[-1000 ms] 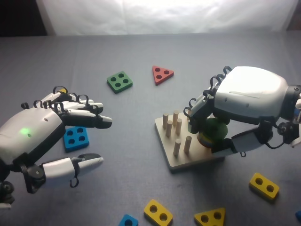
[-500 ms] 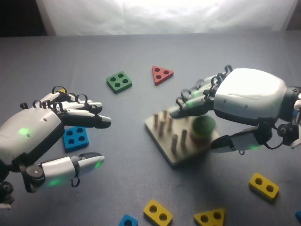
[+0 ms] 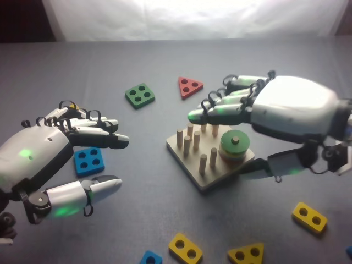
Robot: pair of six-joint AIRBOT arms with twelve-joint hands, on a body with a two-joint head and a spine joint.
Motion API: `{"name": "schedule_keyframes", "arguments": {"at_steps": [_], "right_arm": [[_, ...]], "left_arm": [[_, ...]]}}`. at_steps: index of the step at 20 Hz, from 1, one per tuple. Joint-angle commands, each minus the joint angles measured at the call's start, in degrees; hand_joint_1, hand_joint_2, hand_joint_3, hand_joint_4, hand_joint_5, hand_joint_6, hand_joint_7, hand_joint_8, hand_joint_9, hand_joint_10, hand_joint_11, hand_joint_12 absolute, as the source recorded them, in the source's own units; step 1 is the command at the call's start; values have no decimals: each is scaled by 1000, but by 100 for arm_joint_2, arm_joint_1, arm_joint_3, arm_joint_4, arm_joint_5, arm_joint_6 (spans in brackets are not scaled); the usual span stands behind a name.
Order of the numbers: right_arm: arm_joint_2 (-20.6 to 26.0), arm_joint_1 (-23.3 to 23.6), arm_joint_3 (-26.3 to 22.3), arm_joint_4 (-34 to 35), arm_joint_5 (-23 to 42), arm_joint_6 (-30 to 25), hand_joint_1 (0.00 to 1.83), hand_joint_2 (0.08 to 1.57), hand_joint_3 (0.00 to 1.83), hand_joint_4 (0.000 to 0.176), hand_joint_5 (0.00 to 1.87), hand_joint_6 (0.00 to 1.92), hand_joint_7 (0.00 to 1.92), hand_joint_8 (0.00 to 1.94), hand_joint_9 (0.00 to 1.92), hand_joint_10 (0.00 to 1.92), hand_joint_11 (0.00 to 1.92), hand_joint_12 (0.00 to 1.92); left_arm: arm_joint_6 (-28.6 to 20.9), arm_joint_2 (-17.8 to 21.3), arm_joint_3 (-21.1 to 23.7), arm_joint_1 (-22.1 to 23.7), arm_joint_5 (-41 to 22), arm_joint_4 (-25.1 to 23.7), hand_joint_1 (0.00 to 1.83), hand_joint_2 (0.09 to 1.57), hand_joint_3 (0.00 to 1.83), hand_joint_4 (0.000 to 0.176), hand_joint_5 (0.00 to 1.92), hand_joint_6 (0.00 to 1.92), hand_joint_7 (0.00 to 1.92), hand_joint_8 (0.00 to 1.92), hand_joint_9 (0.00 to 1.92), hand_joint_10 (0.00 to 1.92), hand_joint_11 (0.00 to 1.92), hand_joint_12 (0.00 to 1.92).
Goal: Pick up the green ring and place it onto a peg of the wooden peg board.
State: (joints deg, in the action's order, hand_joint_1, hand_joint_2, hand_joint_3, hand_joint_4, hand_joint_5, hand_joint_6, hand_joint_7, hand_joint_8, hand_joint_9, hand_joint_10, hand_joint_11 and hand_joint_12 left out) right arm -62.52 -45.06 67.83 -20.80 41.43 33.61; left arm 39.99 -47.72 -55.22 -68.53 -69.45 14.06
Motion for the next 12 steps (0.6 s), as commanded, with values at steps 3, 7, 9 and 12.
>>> {"name": "schedule_keyframes", "arguments": {"at_steps": [3,7,9,12], "right_arm": [[496,-212,-194,803,1725,-2,920,981,1,12,342,1,407,2,446,7,24,1098],[926,-900,-471,1816,3200,-1,960,1040,0,6,274,1,318,1,354,0,156,400],[1057,-1171,-597,2221,3958,15,999,1049,3,0,316,5,376,8,429,12,290,371],[1243,-1476,-827,2622,4848,217,896,1133,0,0,433,0,611,2,712,22,467,545]], "left_arm": [[-44,-2,79,-18,-1178,68,855,1145,0,0,719,0,463,0,405,0,0,1051],[-44,23,156,-42,-2083,343,829,1185,1,0,577,0,554,8,477,10,14,1001],[-46,87,198,-42,-2482,379,685,1223,12,0,390,0,444,0,427,1,0,919],[-114,140,216,-41,-2889,386,377,1250,5,0,237,0,439,2,523,18,48,1119]]}}
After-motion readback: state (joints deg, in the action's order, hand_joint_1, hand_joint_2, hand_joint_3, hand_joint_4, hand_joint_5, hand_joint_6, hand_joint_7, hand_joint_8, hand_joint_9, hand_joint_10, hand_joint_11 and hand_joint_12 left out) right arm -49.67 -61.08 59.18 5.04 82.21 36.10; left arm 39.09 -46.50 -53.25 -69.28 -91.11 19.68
